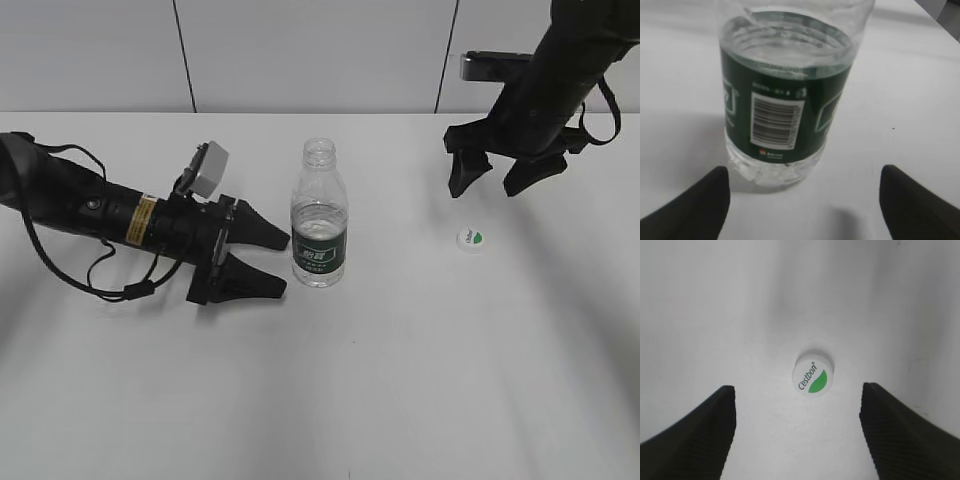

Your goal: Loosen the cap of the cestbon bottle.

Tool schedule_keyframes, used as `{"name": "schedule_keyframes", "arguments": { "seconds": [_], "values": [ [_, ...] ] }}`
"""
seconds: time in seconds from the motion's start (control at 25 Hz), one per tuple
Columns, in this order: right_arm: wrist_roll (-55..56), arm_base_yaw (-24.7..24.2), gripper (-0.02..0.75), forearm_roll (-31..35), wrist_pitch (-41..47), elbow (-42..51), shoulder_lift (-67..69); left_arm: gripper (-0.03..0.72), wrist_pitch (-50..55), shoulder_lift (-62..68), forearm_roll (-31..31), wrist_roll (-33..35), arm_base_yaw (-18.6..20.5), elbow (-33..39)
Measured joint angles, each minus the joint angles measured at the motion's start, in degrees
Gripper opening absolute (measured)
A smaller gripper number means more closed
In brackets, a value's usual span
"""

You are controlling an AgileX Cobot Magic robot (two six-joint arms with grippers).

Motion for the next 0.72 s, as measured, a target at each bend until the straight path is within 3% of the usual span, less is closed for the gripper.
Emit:
{"name": "schedule_keyframes", "arguments": {
  "seconds": [0.2, 0.72],
  "values": [
    [0.0, 0.0, 0.593, -0.1, 0.3, 0.0, -1.1, 0.550, 2.7, -5.2, 2.2, -4.2, 2.0, 0.0],
    [-0.2, 0.0, 0.593, -0.3, 2.9, 0.1, -4.3, 0.534, 36.6, -24.8, 4.3, -26.8, 2.2, 0.0]
  ]
}}
